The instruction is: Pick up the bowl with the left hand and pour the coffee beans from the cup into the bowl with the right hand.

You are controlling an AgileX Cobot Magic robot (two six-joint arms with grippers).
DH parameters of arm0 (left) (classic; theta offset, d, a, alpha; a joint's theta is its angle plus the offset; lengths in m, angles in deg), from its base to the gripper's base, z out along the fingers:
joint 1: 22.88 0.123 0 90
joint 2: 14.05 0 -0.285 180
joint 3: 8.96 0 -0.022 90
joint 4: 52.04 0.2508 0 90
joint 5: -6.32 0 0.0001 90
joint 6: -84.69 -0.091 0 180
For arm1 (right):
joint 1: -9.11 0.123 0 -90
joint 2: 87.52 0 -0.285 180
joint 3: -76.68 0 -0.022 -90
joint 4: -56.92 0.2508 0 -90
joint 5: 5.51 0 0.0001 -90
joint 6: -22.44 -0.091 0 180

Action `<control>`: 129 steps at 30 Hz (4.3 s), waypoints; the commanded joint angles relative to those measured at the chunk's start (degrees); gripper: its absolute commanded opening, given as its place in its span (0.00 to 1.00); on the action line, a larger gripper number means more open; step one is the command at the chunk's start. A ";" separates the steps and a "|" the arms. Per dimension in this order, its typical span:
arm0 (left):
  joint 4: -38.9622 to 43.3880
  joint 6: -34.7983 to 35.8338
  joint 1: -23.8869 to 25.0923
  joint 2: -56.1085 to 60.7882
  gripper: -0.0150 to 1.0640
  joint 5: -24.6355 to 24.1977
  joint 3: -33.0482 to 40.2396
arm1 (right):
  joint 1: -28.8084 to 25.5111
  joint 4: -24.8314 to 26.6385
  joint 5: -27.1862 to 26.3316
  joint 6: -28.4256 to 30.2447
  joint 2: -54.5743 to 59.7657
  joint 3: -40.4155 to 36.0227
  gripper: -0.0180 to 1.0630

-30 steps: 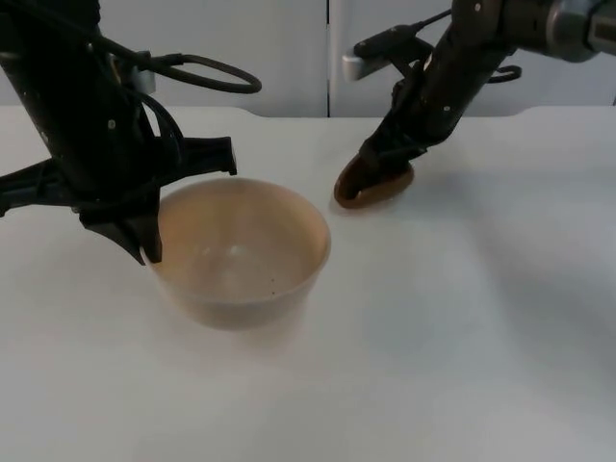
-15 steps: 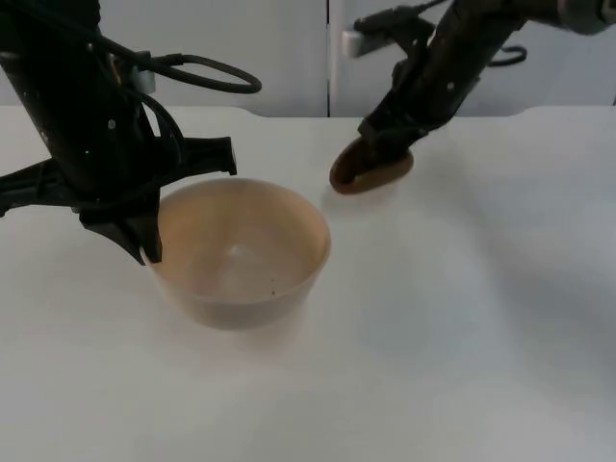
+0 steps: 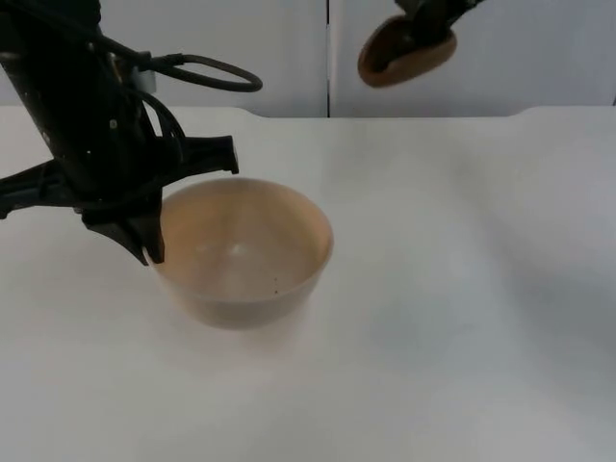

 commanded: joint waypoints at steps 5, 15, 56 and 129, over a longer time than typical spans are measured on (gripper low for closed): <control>-0.73 0.44 -0.31 0.80 0.01 0.18 -0.15 | 0.53 -0.54 2.03 -1.98 -3.62 0.39 0.02; -0.15 0.32 -0.31 0.80 0.01 0.29 -0.15 | 4.87 -5.79 2.03 -4.74 -5.30 0.16 0.02; 1.04 0.32 -0.31 0.80 0.01 3.57 -0.15 | 18.87 -19.42 2.03 -7.20 -9.15 -6.31 0.02; 0.58 0.32 -0.31 0.80 0.01 3.95 -0.15 | 34.30 -57.57 2.03 -15.56 -10.33 -10.82 0.02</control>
